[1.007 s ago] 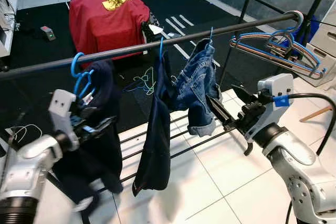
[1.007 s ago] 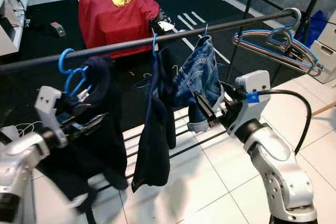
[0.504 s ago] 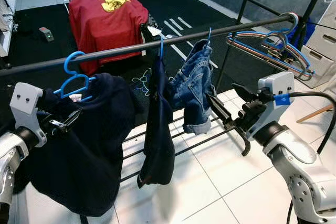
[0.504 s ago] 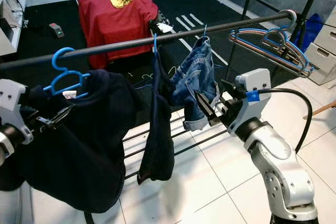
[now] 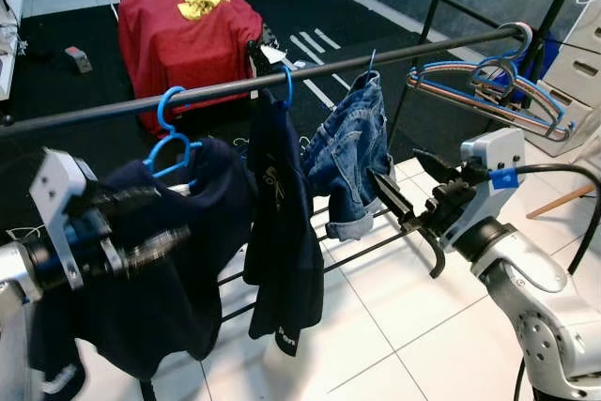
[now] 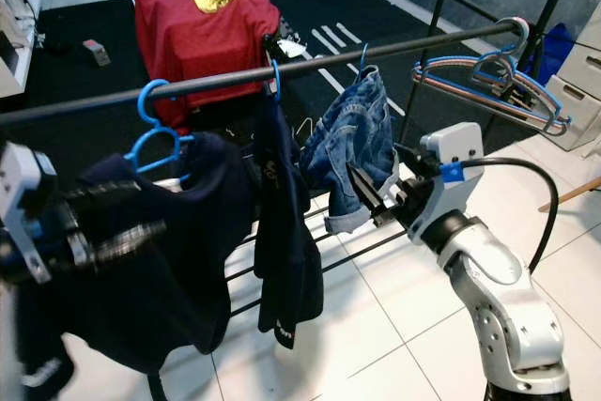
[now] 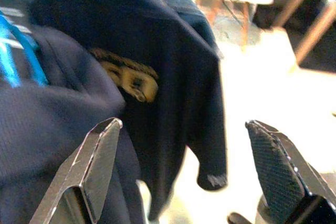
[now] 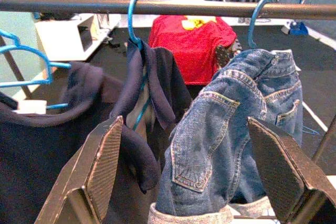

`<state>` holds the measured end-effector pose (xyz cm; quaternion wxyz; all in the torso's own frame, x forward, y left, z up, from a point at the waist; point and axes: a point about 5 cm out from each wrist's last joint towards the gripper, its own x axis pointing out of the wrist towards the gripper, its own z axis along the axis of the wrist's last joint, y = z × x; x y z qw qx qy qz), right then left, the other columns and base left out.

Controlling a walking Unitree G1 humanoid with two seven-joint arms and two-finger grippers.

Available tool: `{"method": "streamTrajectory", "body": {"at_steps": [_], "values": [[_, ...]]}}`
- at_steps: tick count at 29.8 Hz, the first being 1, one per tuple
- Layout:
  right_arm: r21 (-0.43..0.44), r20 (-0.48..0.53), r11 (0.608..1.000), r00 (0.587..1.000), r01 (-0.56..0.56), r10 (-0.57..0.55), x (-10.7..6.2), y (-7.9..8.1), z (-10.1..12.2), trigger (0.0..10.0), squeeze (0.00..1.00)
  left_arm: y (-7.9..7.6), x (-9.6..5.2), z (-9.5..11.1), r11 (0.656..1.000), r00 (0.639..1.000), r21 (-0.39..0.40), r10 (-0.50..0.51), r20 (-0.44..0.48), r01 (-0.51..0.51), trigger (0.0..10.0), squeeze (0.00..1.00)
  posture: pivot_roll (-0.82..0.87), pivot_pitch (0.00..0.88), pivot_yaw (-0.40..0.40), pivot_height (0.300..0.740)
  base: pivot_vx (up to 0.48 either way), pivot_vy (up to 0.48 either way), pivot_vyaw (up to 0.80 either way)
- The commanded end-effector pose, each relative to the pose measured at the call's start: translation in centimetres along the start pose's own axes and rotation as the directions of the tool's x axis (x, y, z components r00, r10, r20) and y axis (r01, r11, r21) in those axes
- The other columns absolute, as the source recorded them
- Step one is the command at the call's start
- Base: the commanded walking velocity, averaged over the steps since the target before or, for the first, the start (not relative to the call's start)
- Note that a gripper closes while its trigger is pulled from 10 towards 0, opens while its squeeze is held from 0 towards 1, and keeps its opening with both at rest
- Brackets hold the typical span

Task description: Hang hanger

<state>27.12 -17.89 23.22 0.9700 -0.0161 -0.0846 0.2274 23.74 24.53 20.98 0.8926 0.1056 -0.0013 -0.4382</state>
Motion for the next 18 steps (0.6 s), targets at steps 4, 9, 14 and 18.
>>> {"method": "streamTrajectory", "body": {"at_steps": [4, 9, 14, 18], "values": [[0.001, -0.027, 1.0, 1.0, 0.002, -0.002, 0.0, 0.0, -0.5, 10.0, 0.0, -1.4, 0.9, -0.3, 0.996, 0.995, -0.014, -0.093, -0.038, 0.093, 10.0, 0.0, -0.03, 0.129, -0.016, 0.74, 0.0, 0.0, 0.0], [0.001, -0.028, 1.0, 1.0, 0.002, -0.002, 0.0, 0.0, -0.5, 10.0, 0.0, -1.2, 1.3, 0.1, 0.998, 0.998, -0.002, -0.062, 0.0, 0.062, 10.0, 0.0, -0.03, 0.129, -0.017, 0.74, 0.0, 0.0, 0.0], [0.002, -0.027, 1.0, 1.0, 0.0, 0.0, 0.0, 0.0, -0.5, 10.0, 0.0, 3.3, 4.1, 1.1, 0.891, 0.884, -0.115, 0.451, 0.121, -0.439, 10.0, 0.0, -0.03, 0.132, -0.016, 0.74, 0.0, 0.0, 0.0], [0.003, -0.027, 1.0, 1.0, 0.0, 0.0, 0.0, 0.0, -0.5, 10.0, 0.0, 2.8, 4.9, -0.1, 0.868, 0.87, -0.112, 0.491, 0.047, -0.484, 10.0, 0.0, -0.03, 0.134, -0.013, 0.74, 0.0, 0.0, 0.0]]}}
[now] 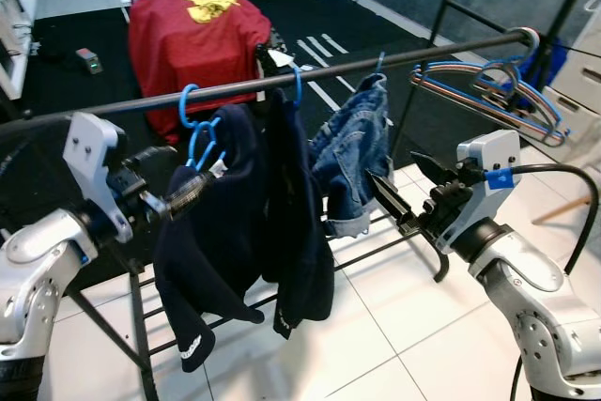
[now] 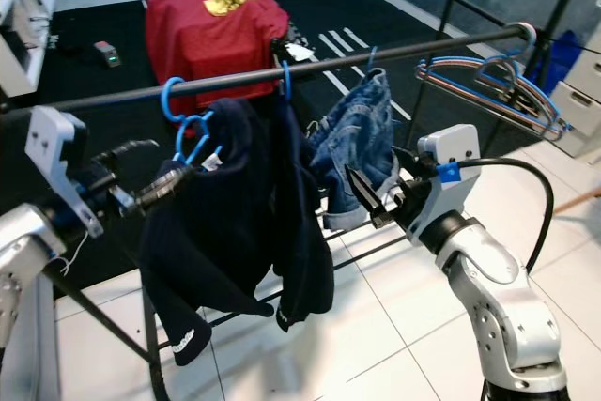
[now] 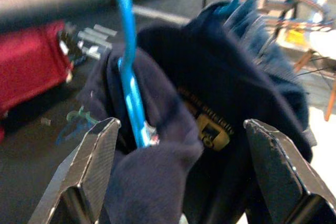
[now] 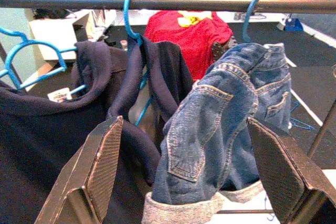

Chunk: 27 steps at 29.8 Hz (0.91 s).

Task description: Hang hanger

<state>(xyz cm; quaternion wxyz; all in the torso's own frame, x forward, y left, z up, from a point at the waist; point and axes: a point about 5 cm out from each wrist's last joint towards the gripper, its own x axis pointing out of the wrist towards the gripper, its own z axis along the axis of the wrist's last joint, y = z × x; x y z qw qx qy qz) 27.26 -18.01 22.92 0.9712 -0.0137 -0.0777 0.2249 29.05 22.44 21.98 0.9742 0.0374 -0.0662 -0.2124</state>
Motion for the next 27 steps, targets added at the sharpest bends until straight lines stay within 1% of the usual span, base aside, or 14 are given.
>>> {"method": "streamTrajectory", "body": {"at_steps": [1, 3, 6, 10, 11, 12, 13, 14, 15, 16, 17, 18, 21, 27], "values": [[-0.003, -0.014, 1.0, 1.0, -0.005, 0.005, -0.1, 0.2, -0.2, 10.0, 0.0, -0.7, 0.0, -1.5, 0.999, 0.996, -0.001, 0.04, -0.084, -0.04, 10.0, 0.0, -0.03, 0.137, -0.013, 0.74, 0.0, 0.0, 0.0], [-0.004, -0.015, 1.0, 1.0, -0.005, 0.005, -0.2, 0.2, -0.2, 10.0, 0.0, -1.0, 0.0, -2.0, 0.998, 0.991, 0.0, 0.063, -0.116, -0.063, 10.0, 0.0, -0.03, 0.137, -0.013, 0.74, 0.0, 0.0, 0.0], [-0.004, -0.014, 1.0, 1.0, -0.006, 0.006, -0.2, 0.2, -0.2, 10.0, 0.0, -1.1, 0.0, -3.1, 0.981, 0.965, 0.118, 0.175, -0.195, -0.154, 10.0, 0.0, -0.03, 0.133, -0.013, 0.74, 0.0, 0.0, 0.0], [-0.003, -0.013, 1.0, 1.0, -0.009, 0.009, -0.1, 0.2, -0.2, 10.0, 0.0, -0.8, 0.1, -3.4, 0.967, 0.952, 0.163, 0.228, -0.202, -0.197, 10.0, 0.0, -0.03, 0.133, -0.013, 0.74, 0.0, 0.0, 0.0], [-0.002, -0.012, 1.0, 1.0, -0.013, 0.013, -0.1, 0.3, -0.2, 10.0, 0.0, -0.5, 0.1, -3.2, 0.955, 0.948, 0.211, 0.251, -0.195, -0.209, 10.0, 0.0, -0.03, 0.129, -0.014, 0.74, 0.0, 0.0, 0.0], [-0.002, -0.012, 1.0, 1.0, -0.013, 0.013, -0.1, 0.3, -0.2, 10.0, 0.0, -0.5, 0.1, -3.2, 0.955, 0.948, 0.211, 0.251, -0.195, -0.209, 10.0, 0.0, -0.03, 0.129, -0.014, 0.74, 0.0, 0.0, 0.0], [-0.001, -0.011, 1.0, 1.0, -0.014, 0.014, -0.1, 0.3, -0.2, 10.0, 0.0, -0.3, 0.0, -3.1, 0.946, 0.945, 0.245, 0.264, -0.194, -0.214, 8.5, 0.0, -0.02, 0.126, -0.015, 0.74, 0.0, 0.0, 0.0], [-0.001, -0.011, 1.0, 1.0, -0.014, 0.014, -0.1, 0.3, -0.2, 10.0, 0.0, -0.3, 0.0, -3.1, 0.946, 0.945, 0.245, 0.264, -0.194, -0.214, 8.5, 0.0, -0.02, 0.126, -0.015, 0.74, 0.0, 0.0, 0.0], [-0.001, -0.011, 1.0, 1.0, -0.015, 0.015, 0.0, 0.3, -0.2, 10.0, 0.0, -0.1, 0.0, -3.1, 0.933, 0.938, 0.28, 0.287, -0.194, -0.227, 4.7, 0.0, -0.02, 0.126, -0.015, 0.74, 0.0, 0.0, 0.0], [-0.001, -0.01, 1.0, 1.0, -0.015, 0.015, 0.0, 0.3, -0.2, 10.0, 0.0, 0.1, 0.0, -3.1, 0.923, 0.933, 0.303, 0.304, -0.195, -0.237, 1.5, 0.0, -0.02, 0.126, -0.015, 0.74, 0.0, 0.0, 0.0], [-0.001, -0.01, 1.0, 1.0, -0.015, 0.015, 0.0, 0.3, -0.2, 10.0, 0.0, 0.1, 0.0, -3.1, 0.923, 0.933, 0.303, 0.304, -0.195, -0.237, 1.5, 0.0, -0.02, 0.126, -0.015, 0.74, 0.0, 0.0, 0.0], [-0.001, -0.009, 1.0, 1.0, -0.017, 0.017, 0.0, 0.4, -0.1, 10.0, 0.0, 0.4, 0.0, -3.1, 0.905, 0.922, 0.341, 0.334, -0.196, -0.255, 0.0, 0.0, -0.03, 0.124, -0.013, 0.74, 0.0, 0.0, 0.0], [0.001, -0.008, 1.0, 1.0, -0.019, 0.019, 0.0, 0.5, -0.1, 10.0, 0.0, 0.9, 0.1, -3.1, 0.861, 0.898, 0.422, 0.392, -0.199, -0.282, 0.0, 0.0, -0.03, 0.119, -0.013, 0.74, 0.0, 0.0, 0.0], [0.001, -0.007, 1.0, 1.0, -0.02, 0.02, 0.0, 0.5, -0.1, 10.0, 0.0, 1.2, 0.2, -2.9, 0.84, 0.887, 0.447, 0.424, -0.183, -0.31, 0.0, 0.0, -0.03, 0.12, -0.012, 0.74, 0.0, 0.0, 0.0]]}}
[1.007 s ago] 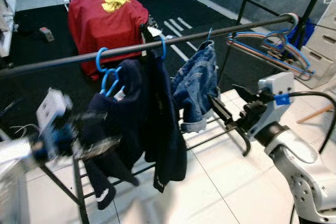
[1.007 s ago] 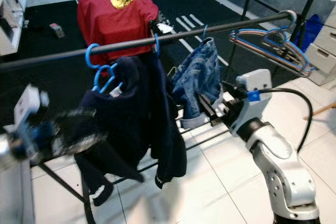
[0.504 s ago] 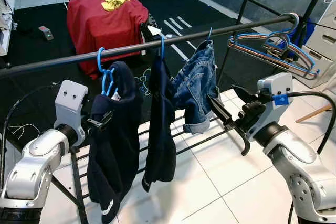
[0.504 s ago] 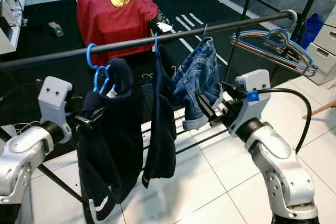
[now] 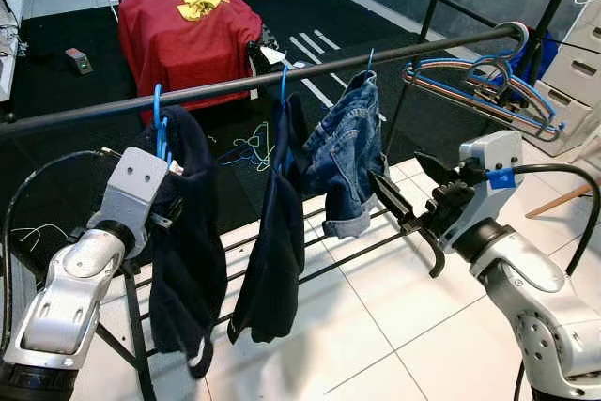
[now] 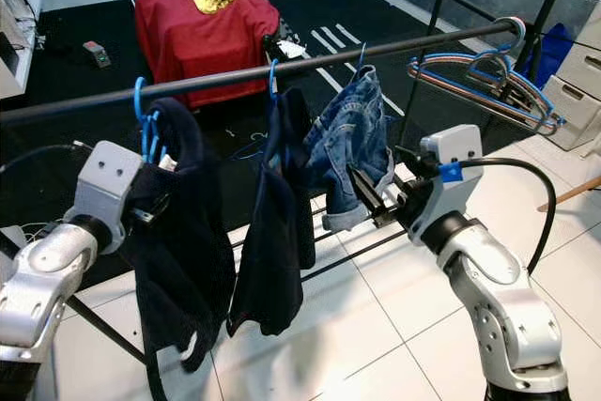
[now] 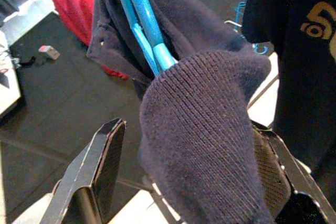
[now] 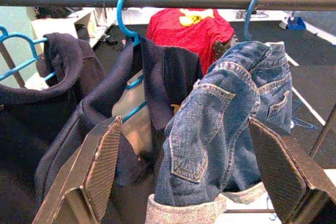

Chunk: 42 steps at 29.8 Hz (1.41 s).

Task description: Hang hanger

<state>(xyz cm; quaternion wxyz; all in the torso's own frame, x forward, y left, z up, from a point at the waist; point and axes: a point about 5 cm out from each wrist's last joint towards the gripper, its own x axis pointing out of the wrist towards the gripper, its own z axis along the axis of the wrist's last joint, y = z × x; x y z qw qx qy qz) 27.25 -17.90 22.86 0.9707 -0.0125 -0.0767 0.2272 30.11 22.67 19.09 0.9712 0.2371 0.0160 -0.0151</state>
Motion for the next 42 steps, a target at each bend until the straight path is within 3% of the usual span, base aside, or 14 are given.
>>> {"method": "streamTrajectory", "body": {"at_steps": [1, 9, 10, 11, 12, 13, 17, 18, 21, 22, 30, 31, 32, 42], "values": [[-0.002, -0.005, 1.0, 1.0, -0.015, 0.014, 0.0, 0.4, 0.0, 10.0, 0.0, 1.3, 0.1, -0.2, 0.997, 0.998, 0.046, 0.066, -0.02, -0.065, 0.0, 0.0, -0.03, 0.123, -0.011, 0.74, 0.0, 0.0, 0.0], [0.001, -0.005, 1.0, 1.0, -0.011, 0.011, 0.0, 0.5, -0.1, 10.0, 0.0, 3.8, 0.4, -0.3, 0.987, 0.989, 0.08, 0.139, -0.041, -0.136, 0.0, 0.0, -0.03, 0.126, -0.01, 0.74, 0.0, 0.0, 0.0], [0.001, -0.007, 1.0, 1.0, -0.01, 0.01, -0.1, 0.5, -0.1, 10.0, 0.0, 3.8, 0.5, -0.2, 0.989, 0.99, 0.067, 0.133, -0.038, -0.131, 2.0, 0.0, -0.03, 0.129, -0.01, 0.74, 0.0, 0.0, 0.0], [0.001, -0.007, 1.0, 1.0, -0.01, 0.01, -0.1, 0.5, -0.1, 10.0, 0.0, 3.8, 0.5, -0.2, 0.989, 0.99, 0.067, 0.133, -0.038, -0.131, 2.0, 0.0, -0.03, 0.129, -0.01, 0.74, 0.0, 0.0, 0.0], [0.001, -0.008, 1.0, 1.0, -0.01, 0.01, -0.1, 0.5, -0.1, 10.0, 0.0, 3.8, 0.5, 0.0, 0.989, 0.99, 0.057, 0.135, -0.027, -0.133, 4.7, 0.0, -0.03, 0.13, -0.009, 0.74, 0.0, 0.0, 0.0], [0.001, -0.008, 1.0, 1.0, -0.009, 0.009, -0.1, 0.5, -0.1, 10.0, 0.0, 3.8, 0.5, 0.2, 0.991, 0.991, 0.008, 0.131, -0.019, -0.131, 10.0, 1.0, -0.03, 0.13, -0.009, 0.74, 0.0, 0.0, 0.0], [0.002, -0.008, 1.0, 1.0, -0.008, 0.008, -0.1, 0.5, -0.2, 10.0, 0.0, 3.7, 0.6, 0.4, 0.991, 0.992, -0.032, 0.127, -0.016, -0.127, 10.0, 1.0, -0.03, 0.13, -0.009, 0.74, 0.0, 0.0, 0.0], [0.002, -0.009, 1.0, 1.0, -0.007, 0.007, -0.1, 0.4, -0.2, 10.0, 0.0, 3.1, 0.8, 0.3, 0.996, 0.995, -0.019, 0.09, -0.04, -0.09, 10.0, 0.62, -0.03, 0.13, -0.01, 0.74, 0.0, 0.0, 0.0], [0.002, -0.01, 1.0, 1.0, -0.007, 0.007, -0.1, 0.4, -0.2, 10.0, 0.0, 2.8, 0.8, 0.3, 0.997, 0.996, -0.012, 0.074, -0.049, -0.075, 10.0, 0.62, -0.03, 0.13, -0.01, 0.74, 0.0, 0.0, 0.0], [0.002, -0.01, 1.0, 1.0, -0.006, 0.006, -0.1, 0.4, -0.2, 10.0, 0.0, 2.6, 0.8, 0.2, 0.998, 0.996, -0.011, 0.062, -0.059, -0.063, 10.0, 0.0, -0.03, 0.13, -0.01, 0.74, 0.0, 0.0, 0.0], [0.0, -0.012, 1.0, 1.0, -0.003, 0.003, -0.2, 0.3, -0.2, 10.0, 0.0, 2.1, 0.6, -0.5, 0.997, 0.99, 0.062, 0.053, -0.13, -0.046, 10.0, 0.0, -0.03, 0.133, -0.011, 0.74, 0.0, 0.0, 0.0], [0.001, -0.012, 1.0, 1.0, -0.004, 0.004, -0.2, 0.3, -0.2, 10.0, 0.0, 2.2, 0.6, -0.7, 0.995, 0.987, 0.088, 0.059, -0.148, -0.047, 6.2, 0.0, -0.03, 0.134, -0.012, 0.74, 0.0, 0.0, 0.0], [0.002, -0.012, 1.0, 1.0, -0.005, 0.005, -0.1, 0.3, -0.2, 10.0, 0.0, 2.3, 0.5, -0.8, 0.993, 0.985, 0.105, 0.065, -0.162, -0.048, 0.0, 0.0, -0.03, 0.134, -0.012, 0.74, 0.0, 0.0, 0.0], [0.006, -0.012, 1.0, 1.0, -0.006, 0.006, -0.1, 0.3, -0.2, 10.0, 0.0, 3.6, 0.3, -0.9, 0.978, 0.971, 0.188, 0.127, -0.202, -0.089, 0.0, 0.0, -0.03, 0.134, -0.013, 0.74, 0.0, 0.0, 0.0]]}}
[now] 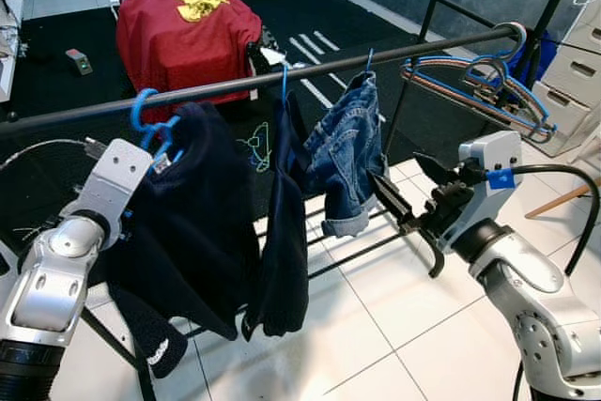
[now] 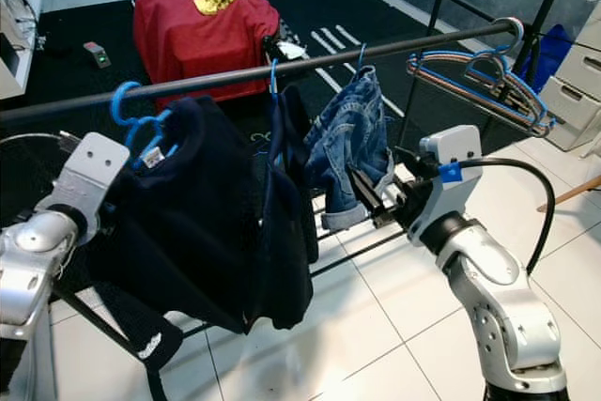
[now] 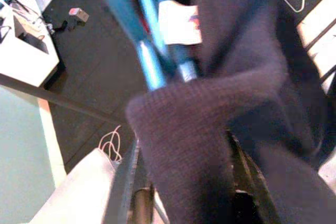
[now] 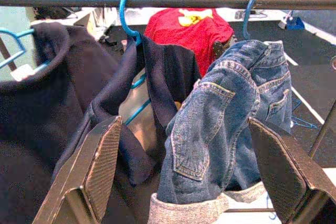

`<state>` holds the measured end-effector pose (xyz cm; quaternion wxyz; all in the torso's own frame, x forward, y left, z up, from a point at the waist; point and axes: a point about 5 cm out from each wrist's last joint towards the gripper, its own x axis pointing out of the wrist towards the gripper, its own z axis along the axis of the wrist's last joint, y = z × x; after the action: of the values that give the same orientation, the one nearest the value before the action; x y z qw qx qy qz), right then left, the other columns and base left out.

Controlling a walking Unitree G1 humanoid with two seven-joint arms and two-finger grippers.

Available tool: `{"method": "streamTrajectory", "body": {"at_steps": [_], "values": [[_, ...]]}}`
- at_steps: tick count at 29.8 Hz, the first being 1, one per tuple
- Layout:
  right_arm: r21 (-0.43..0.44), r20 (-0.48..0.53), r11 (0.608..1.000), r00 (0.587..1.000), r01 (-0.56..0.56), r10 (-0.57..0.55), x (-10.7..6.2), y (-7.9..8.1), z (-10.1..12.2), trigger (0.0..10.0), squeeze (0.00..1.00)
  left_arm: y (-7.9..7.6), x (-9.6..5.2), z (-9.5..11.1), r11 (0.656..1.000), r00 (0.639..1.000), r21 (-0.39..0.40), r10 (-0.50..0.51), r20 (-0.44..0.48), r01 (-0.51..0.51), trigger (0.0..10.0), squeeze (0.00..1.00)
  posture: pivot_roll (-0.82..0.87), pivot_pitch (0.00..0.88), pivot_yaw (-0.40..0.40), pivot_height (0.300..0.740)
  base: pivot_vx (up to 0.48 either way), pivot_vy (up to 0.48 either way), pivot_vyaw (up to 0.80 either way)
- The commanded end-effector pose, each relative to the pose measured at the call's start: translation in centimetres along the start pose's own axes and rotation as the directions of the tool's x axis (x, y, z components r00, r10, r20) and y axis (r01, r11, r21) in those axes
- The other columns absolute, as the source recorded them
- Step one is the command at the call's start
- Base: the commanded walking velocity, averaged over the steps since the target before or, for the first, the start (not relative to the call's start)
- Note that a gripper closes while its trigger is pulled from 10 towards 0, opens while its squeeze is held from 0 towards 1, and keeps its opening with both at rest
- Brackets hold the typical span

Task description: Hang hanger

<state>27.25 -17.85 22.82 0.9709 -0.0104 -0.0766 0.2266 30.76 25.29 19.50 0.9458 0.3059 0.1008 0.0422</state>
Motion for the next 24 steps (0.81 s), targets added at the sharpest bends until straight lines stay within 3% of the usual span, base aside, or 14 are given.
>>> {"method": "streamTrajectory", "body": {"at_steps": [1, 7, 8, 10, 11, 13, 14, 16, 17, 18, 20, 21, 24], "values": [[0.002, -0.013, 1.0, 1.0, -0.007, 0.007, -0.1, 0.3, -0.2, 10.0, 0.0, 1.1, -0.2, -0.2, 0.999, 0.999, 0.037, 0.04, -0.017, -0.039, 0.0, 0.0, -0.03, 0.134, -0.013, 0.74, 0.0, 0.0, 0.0], [0.002, -0.013, 1.0, 1.0, -0.008, 0.008, -0.1, 0.3, -0.2, 10.0, 0.0, 1.2, 0.0, 0.0, 1.0, 1.0, -0.005, 0.028, -0.003, -0.028, 0.0, 0.0, -0.03, 0.133, -0.012, 0.74, 0.0, 0.0, 0.0], [0.002, -0.013, 1.0, 1.0, -0.008, 0.008, -0.1, 0.3, -0.2, 10.0, 0.0, 1.3, 0.1, 0.2, 0.997, 1.0, -0.073, 0.006, 0.024, -0.004, 0.0, 0.0, -0.03, 0.133, -0.012, 0.74, 0.0, 0.0, 0.0], [0.002, -0.013, 1.0, 1.0, -0.008, 0.008, -0.1, 0.3, -0.2, 10.0, 0.0, 1.3, 0.1, 0.2, 0.997, 1.0, -0.073, 0.006, 0.024, -0.004, 0.0, 0.0, -0.03, 0.133, -0.012, 0.74, 0.0, 0.0, 0.0], [0.002, -0.013, 1.0, 1.0, -0.007, 0.007, -0.1, 0.3, -0.2, 10.0, 0.0, 1.4, 0.1, 0.6, 0.99, 0.998, -0.137, -0.022, 0.062, 0.031, 0.0, 0.0, -0.03, 0.131, -0.013, 0.74, 0.0, 0.0, 0.0], [0.002, -0.013, 1.0, 1.0, -0.007, 0.007, -0.1, 0.3, -0.2, 10.0, 0.0, 1.4, 0.1, 0.6, 0.99, 0.998, -0.137, -0.022, 0.062, 0.031, 0.0, 0.0, -0.03, 0.131, -0.013, 0.74, 0.0, 0.0, 0.0], [0.001, -0.013, 1.0, 1.0, -0.008, 0.008, -0.1, 0.3, -0.2, 10.0, 0.0, 2.3, 0.1, 1.0, 0.973, 0.992, -0.216, -0.052, 0.116, 0.076, 0.0, 0.0, -0.03, 0.13, -0.012, 0.74, 0.0, 0.0, 0.0], [0.001, -0.013, 1.0, 1.0, -0.008, 0.008, -0.1, 0.3, -0.2, 10.0, 0.0, 2.3, 0.1, 1.0, 0.973, 0.992, -0.216, -0.052, 0.116, 0.076, 0.0, 0.0, -0.03, 0.13, -0.012, 0.74, 0.0, 0.0, 0.0], [0.001, -0.012, 1.0, 1.0, -0.009, 0.009, -0.1, 0.3, -0.2, 10.0, 0.0, 3.5, 0.1, 1.3, 0.959, 0.986, -0.264, -0.062, 0.157, 0.102, 0.0, 0.0, -0.03, 0.127, -0.013, 0.74, 0.0, 0.0, 0.0], [0.001, -0.012, 1.0, 1.0, -0.009, 0.009, -0.1, 0.3, -0.2, 10.0, 0.0, 3.5, 0.1, 1.3, 0.959, 0.986, -0.264, -0.062, 0.157, 0.102, 0.0, 0.0, -0.03, 0.127, -0.013, 0.74, 0.0, 0.0, 0.0], [0.0, -0.011, 1.0, 1.0, -0.013, 0.013, -0.1, 0.4, -0.2, 10.0, 0.0, 5.4, -0.6, 1.6, 0.95, 0.965, -0.252, -0.122, 0.232, 0.181, 0.0, 0.0, -0.03, 0.122, -0.016, 0.74, 0.0, 0.0, 0.0], [0.0, -0.011, 1.0, 1.0, -0.013, 0.013, -0.1, 0.4, -0.2, 10.0, 0.0, 5.4, -0.6, 1.6, 0.95, 0.965, -0.252, -0.122, 0.232, 0.181, 0.0, 0.0, -0.03, 0.122, -0.016, 0.74, 0.0, 0.0, 0.0], [-0.002, -0.01, 1.0, 1.0, -0.02, 0.02, 0.0, 0.4, -0.1, 10.0, 0.0, 6.7, -1.7, 1.3, 0.948, 0.94, -0.184, -0.207, 0.27, 0.261, 0.0, 0.0, -0.03, 0.119, -0.019, 0.74, 0.0, 0.0, 0.0]]}}
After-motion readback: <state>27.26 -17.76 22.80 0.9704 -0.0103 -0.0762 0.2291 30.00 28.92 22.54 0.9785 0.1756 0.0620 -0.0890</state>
